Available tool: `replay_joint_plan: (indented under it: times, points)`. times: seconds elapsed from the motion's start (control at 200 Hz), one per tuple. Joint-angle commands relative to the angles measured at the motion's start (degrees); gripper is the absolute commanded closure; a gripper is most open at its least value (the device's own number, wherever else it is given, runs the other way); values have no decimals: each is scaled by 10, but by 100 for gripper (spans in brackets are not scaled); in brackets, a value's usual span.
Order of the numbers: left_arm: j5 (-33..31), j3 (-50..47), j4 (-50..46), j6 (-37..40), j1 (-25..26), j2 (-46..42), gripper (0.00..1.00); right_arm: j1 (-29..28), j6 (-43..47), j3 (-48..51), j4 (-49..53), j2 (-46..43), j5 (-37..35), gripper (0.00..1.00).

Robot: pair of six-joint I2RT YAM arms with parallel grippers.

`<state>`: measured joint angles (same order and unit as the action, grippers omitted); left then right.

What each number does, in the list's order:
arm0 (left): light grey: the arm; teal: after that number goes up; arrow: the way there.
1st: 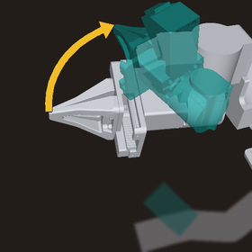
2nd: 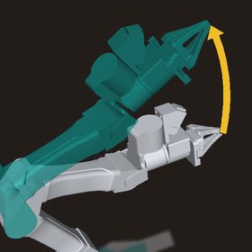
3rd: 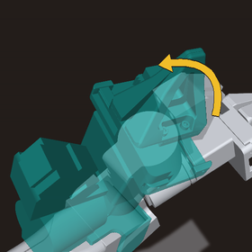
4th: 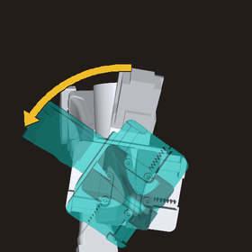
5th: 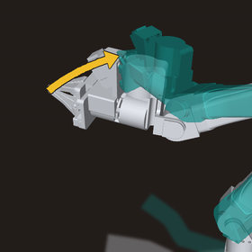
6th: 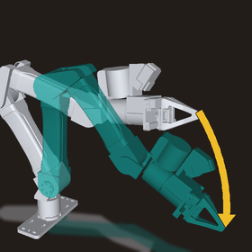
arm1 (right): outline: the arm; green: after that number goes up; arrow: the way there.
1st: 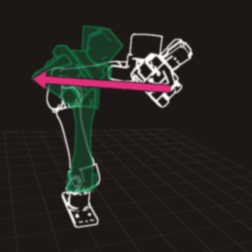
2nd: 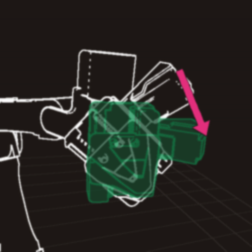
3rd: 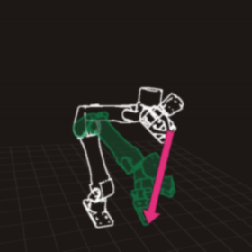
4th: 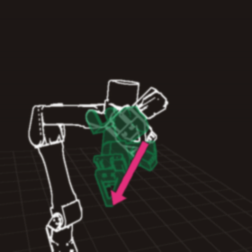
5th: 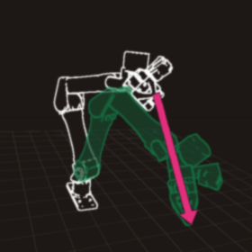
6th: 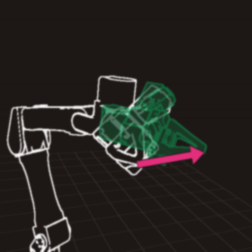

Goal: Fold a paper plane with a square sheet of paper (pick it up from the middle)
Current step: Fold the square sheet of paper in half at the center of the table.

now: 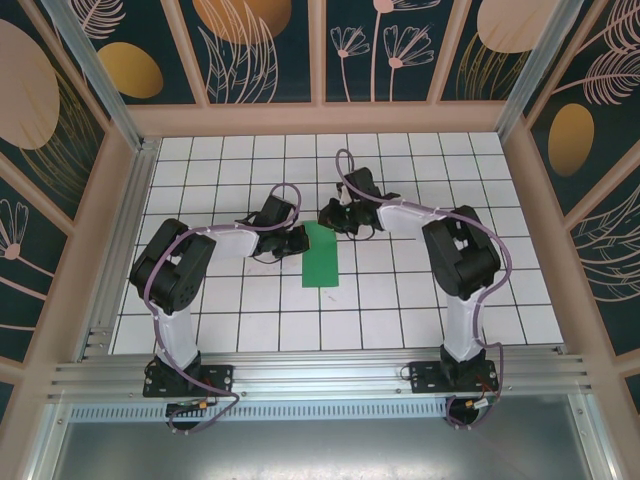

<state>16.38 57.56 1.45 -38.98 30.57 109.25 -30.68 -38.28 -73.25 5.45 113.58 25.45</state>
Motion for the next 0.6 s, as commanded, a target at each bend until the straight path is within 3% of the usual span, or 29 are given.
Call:
replay_joint_plan:
  times: [0.0,0.42,0.59]
  points:
    - [-70,-13,-69,15,-5,40,92,9,3,-16,11,36,-17,85]
    - [-79,-15,-79,24,-6,44,93,39,10,-36,20,75,-44,85]
    - [-83,-15,-82,29,-5,46,93,42,-9,-23,-15,48,-15,84]
